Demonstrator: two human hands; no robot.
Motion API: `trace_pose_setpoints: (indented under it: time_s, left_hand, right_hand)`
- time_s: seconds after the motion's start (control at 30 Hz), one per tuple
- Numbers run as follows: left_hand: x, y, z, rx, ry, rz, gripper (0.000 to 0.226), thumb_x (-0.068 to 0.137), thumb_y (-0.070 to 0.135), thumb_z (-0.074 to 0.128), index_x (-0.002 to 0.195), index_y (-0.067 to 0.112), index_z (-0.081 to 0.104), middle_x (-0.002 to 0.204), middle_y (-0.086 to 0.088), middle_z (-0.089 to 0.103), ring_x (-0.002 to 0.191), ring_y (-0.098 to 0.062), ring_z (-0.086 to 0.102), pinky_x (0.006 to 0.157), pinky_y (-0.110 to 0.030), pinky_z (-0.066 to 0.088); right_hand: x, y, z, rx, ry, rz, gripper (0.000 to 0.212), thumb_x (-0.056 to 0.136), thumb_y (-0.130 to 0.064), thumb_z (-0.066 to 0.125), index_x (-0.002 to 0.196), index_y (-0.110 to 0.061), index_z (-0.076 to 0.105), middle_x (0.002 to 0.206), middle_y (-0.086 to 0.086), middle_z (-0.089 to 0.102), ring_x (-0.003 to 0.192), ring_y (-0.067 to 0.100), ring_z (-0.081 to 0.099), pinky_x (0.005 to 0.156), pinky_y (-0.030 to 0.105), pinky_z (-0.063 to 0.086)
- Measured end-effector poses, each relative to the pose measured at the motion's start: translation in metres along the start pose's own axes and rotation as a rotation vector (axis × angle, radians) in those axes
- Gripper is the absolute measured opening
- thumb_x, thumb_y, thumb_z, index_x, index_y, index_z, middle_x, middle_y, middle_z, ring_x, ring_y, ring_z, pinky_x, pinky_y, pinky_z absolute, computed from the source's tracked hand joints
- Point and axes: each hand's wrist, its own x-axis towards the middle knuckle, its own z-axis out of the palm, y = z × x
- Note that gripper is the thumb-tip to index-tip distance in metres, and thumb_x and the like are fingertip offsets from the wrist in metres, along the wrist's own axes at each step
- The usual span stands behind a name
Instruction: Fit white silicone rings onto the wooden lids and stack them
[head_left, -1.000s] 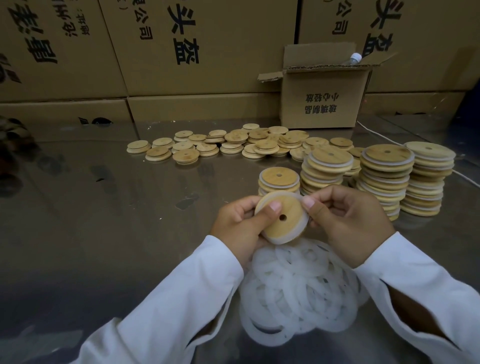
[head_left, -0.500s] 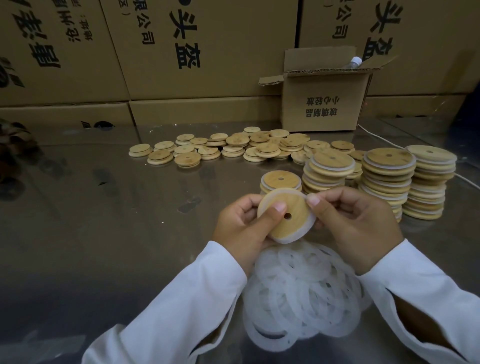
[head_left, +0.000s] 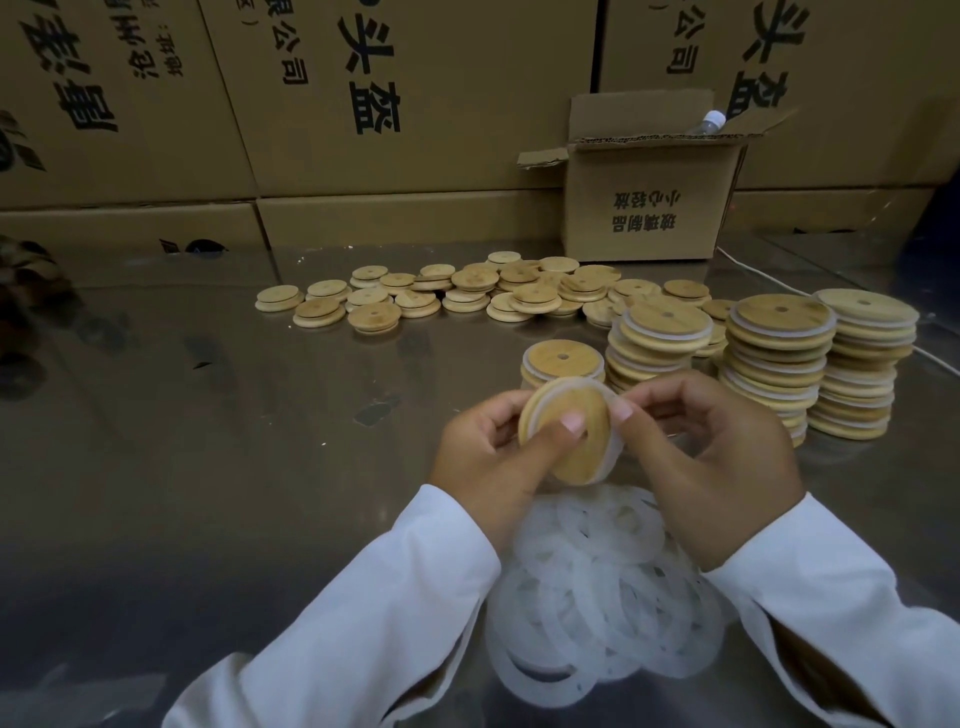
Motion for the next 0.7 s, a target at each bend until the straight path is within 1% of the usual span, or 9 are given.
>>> trace_pose_setpoints:
  time_s: [0.1,0.2,0.27,0.33,0.4,0.5,0.57,0.63,0.7]
  left_hand:
    - [-0.0003,0.0017,-0.0006,0.052,0.032,-0.013,0.016,0.068,0.026,0.077,0.075,0.013,0.072,0.080,-0.011,0.071,0.083,-0.030,0.066,0.088,-0.054,0.050]
    - [0.0007,0.0041,-0.0008,0.058,0.031,-0.029,0.007,0.078,0.018,0.067,0.075,0.014,0.071,0.079,-0.010,0.071,0.082,-0.029,0.065,0.087,-0.055,0.050]
    - [0.0017,0.0053,-0.0001,0.058,0.023,-0.038,0.008,0.083,0.014,0.063,0.078,0.012,0.070,0.078,-0.009,0.070,0.080,-0.027,0.065,0.084,-0.052,0.053]
    - [0.0023,0.0060,0.0005,0.035,0.024,-0.058,0.009,0.084,0.013,0.061,0.080,0.010,0.069,0.076,-0.007,0.070,0.078,-0.025,0.065,0.080,-0.048,0.054]
    - [0.0025,0.0073,0.0005,0.013,0.027,-0.066,0.010,0.085,0.012,0.060,0.084,0.007,0.068,0.080,-0.010,0.069,0.079,-0.026,0.065,0.079,-0.047,0.054]
    - [0.0027,0.0082,-0.0004,-0.026,0.032,-0.061,0.014,0.085,0.013,0.059,0.091,0.004,0.067,0.082,-0.012,0.068,0.078,-0.023,0.065,0.075,-0.041,0.056]
    - [0.0028,0.0084,-0.0009,-0.073,0.025,-0.074,0.013,0.084,0.012,0.058,0.089,0.005,0.068,0.079,-0.009,0.069,0.073,-0.019,0.066,0.070,-0.035,0.057]
    - [0.0027,0.0095,-0.0013,-0.137,0.004,-0.105,0.013,0.082,0.013,0.058,0.087,0.005,0.068,0.074,-0.008,0.070,0.068,-0.016,0.067,0.062,-0.030,0.058]
    - [0.0021,0.0097,-0.0018,-0.155,-0.006,-0.109,0.018,0.077,0.017,0.060,0.088,0.004,0.067,0.073,-0.008,0.070,0.067,-0.016,0.067,0.061,-0.029,0.058]
  right_hand:
    - [0.0006,0.0017,0.0006,0.003,-0.050,0.027,0.013,0.076,-0.021,0.063,0.068,-0.030,0.062,0.075,-0.021,0.066,0.069,0.000,0.060,0.064,0.008,0.046]
    - [0.0044,0.0049,-0.0006,0.054,-0.070,0.130,0.015,0.079,-0.014,0.064,0.067,-0.023,0.064,0.061,-0.009,0.064,0.063,0.008,0.059,0.065,0.018,0.049]
    - [0.0070,0.0058,-0.0026,0.078,-0.095,0.174,0.015,0.080,-0.012,0.063,0.068,-0.020,0.063,0.062,-0.006,0.063,0.064,0.015,0.059,0.067,0.024,0.049]
    - [0.0082,0.0059,-0.0033,0.099,-0.111,0.183,0.018,0.081,-0.010,0.061,0.066,-0.020,0.062,0.060,-0.004,0.062,0.061,0.014,0.057,0.066,0.023,0.048]
    - [0.0086,0.0052,-0.0035,0.103,-0.118,0.182,0.020,0.082,-0.009,0.060,0.065,-0.020,0.061,0.060,-0.002,0.062,0.060,0.015,0.057,0.065,0.024,0.049]
    - [0.0083,0.0046,-0.0023,0.083,-0.128,0.163,0.016,0.081,-0.012,0.060,0.067,-0.020,0.062,0.062,-0.001,0.062,0.066,0.022,0.060,0.070,0.032,0.051]
    - [0.0078,0.0040,-0.0020,0.079,-0.130,0.146,0.015,0.080,-0.013,0.061,0.067,-0.021,0.062,0.063,-0.003,0.063,0.068,0.023,0.060,0.072,0.036,0.052]
    - [0.0070,0.0031,-0.0021,0.084,-0.130,0.135,0.016,0.079,-0.014,0.062,0.067,-0.023,0.062,0.062,-0.004,0.063,0.067,0.019,0.061,0.071,0.035,0.053]
    - [0.0066,0.0023,-0.0027,0.097,-0.129,0.130,0.016,0.079,-0.015,0.063,0.067,-0.025,0.063,0.062,-0.007,0.065,0.065,0.012,0.061,0.069,0.029,0.054]
